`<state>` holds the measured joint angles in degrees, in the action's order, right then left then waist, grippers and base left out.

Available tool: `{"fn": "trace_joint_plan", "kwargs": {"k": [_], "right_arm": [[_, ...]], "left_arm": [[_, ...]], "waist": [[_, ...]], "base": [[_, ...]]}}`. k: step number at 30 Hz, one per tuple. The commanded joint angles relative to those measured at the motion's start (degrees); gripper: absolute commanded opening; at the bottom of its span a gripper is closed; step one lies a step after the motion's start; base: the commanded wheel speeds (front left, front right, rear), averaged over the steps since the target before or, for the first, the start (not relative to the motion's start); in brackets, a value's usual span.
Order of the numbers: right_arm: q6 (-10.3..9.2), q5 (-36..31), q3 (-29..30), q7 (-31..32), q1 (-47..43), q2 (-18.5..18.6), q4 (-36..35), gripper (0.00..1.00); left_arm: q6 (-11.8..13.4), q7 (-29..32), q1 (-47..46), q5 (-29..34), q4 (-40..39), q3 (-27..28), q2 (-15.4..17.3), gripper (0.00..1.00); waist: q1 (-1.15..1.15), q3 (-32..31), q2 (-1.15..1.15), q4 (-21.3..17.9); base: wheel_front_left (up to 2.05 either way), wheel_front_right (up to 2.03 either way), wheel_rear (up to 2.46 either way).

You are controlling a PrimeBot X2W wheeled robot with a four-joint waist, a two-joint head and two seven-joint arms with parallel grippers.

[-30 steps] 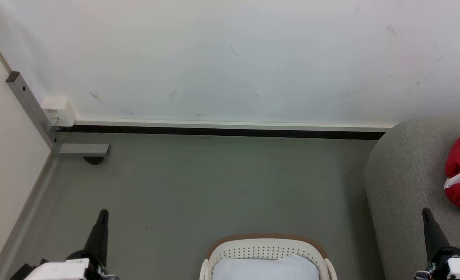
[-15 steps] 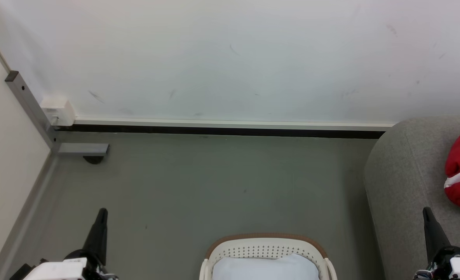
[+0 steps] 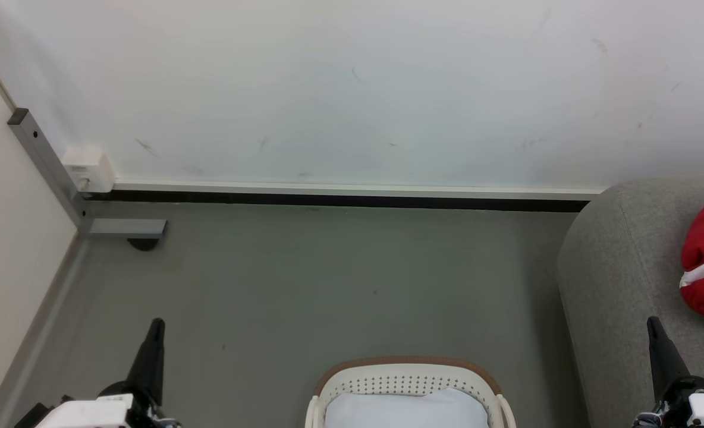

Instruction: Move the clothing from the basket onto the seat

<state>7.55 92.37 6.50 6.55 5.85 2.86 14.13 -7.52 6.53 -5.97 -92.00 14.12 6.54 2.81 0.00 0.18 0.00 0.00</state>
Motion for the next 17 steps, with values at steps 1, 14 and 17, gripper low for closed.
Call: {"fn": "trace_joint_plan", "kwargs": {"k": [1, 14, 17], "right_arm": [[-0.12, 0.1, 0.2, 0.2, 0.7, 0.0, -0.3, 0.00], [-0.12, 0.1, 0.2, 0.2, 0.7, 0.0, -0.3, 0.00], [-0.12, 0.1, 0.2, 0.2, 0.7, 0.0, -0.3, 0.00]], "left_arm": [[0.1, 0.2, -0.5, -0.7, -0.2, 0.1, 0.1, 0.00], [0.1, 0.2, -0.5, -0.8, -0.2, 0.1, 0.1, 0.00], [0.1, 0.2, -0.5, -0.8, -0.2, 0.1, 0.1, 0.00]], "waist": [[0.00, 0.0, 0.00, 0.0], [0.00, 0.0, 0.00, 0.0], [0.00, 0.0, 0.00, 0.0]], "base": [[0.00, 0.00, 0.00], [0.00, 0.00, 0.00], [0.00, 0.00, 0.00]]}}
